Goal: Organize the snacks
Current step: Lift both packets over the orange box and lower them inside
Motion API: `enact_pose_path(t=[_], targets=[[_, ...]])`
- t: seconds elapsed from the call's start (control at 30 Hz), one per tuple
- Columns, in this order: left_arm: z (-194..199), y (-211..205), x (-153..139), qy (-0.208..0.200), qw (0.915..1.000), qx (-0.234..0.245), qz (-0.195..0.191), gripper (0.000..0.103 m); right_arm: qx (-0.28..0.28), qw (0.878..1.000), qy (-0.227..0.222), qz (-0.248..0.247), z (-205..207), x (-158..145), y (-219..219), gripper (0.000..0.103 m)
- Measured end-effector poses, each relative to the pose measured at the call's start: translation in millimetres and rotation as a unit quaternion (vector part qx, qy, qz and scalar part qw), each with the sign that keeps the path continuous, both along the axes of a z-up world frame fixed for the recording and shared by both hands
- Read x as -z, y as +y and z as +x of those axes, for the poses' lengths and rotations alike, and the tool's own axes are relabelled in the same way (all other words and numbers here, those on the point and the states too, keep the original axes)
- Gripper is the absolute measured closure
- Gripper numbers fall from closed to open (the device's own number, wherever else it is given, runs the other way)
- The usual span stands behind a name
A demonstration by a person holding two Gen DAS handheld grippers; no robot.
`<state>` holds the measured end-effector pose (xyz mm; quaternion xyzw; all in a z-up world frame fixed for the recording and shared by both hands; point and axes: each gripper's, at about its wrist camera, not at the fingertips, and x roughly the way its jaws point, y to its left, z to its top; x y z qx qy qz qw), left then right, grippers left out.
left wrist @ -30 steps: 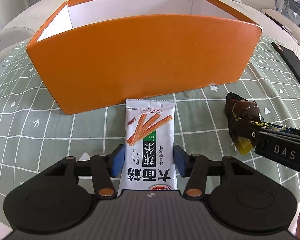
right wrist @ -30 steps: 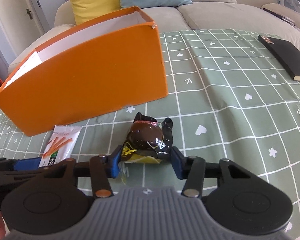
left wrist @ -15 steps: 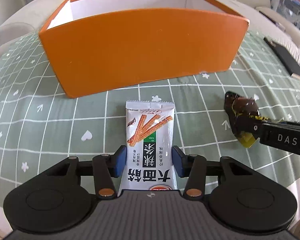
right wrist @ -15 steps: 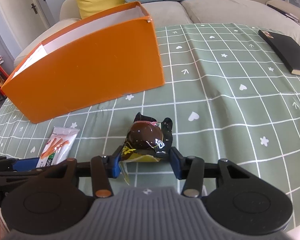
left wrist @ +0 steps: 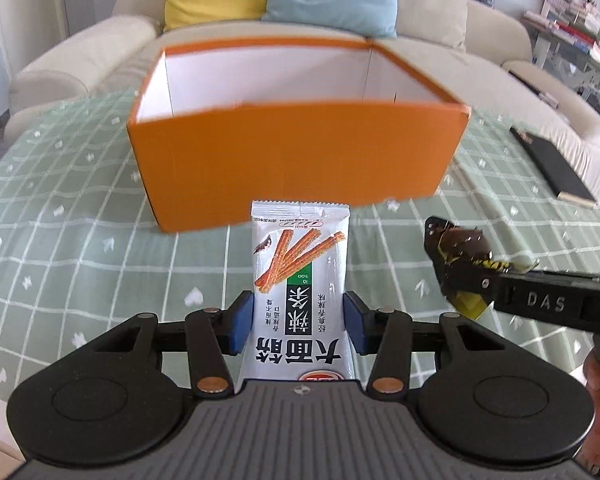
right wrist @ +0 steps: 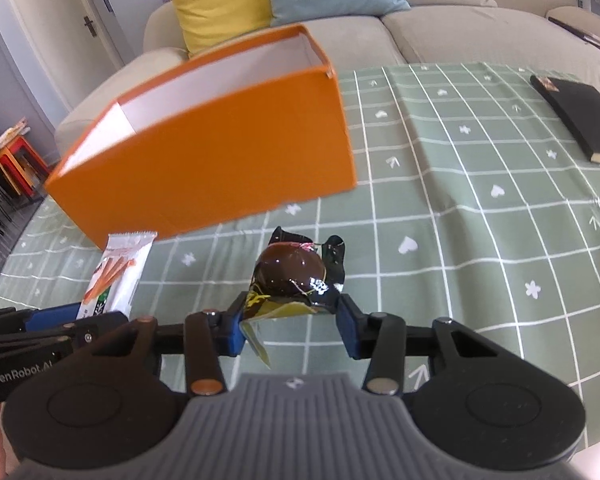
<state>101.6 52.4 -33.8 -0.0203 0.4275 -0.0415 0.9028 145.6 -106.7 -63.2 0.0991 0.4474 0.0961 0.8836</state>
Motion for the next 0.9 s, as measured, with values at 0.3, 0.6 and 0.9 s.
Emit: enact_pose_path(t=[0.3, 0.6, 0.9], targets=[[18, -4, -48, -0.057, 0.9981, 0.017, 0.016, 0.049, -0.003, 0.999, -0.049, 0.017, 6, -42, -2, 0.060], [54, -9, -84, -0.093, 0.9945, 0.033, 0.034, 0.049, -0.009, 0.994, -0.105, 0.016, 37, -87, 0, 0.060], [104, -8, -85, -0.084, 0.9944, 0.034, 0.054, 0.049, -0.034, 0.992, -0.122, -0.010, 93, -103, 16, 0.060]])
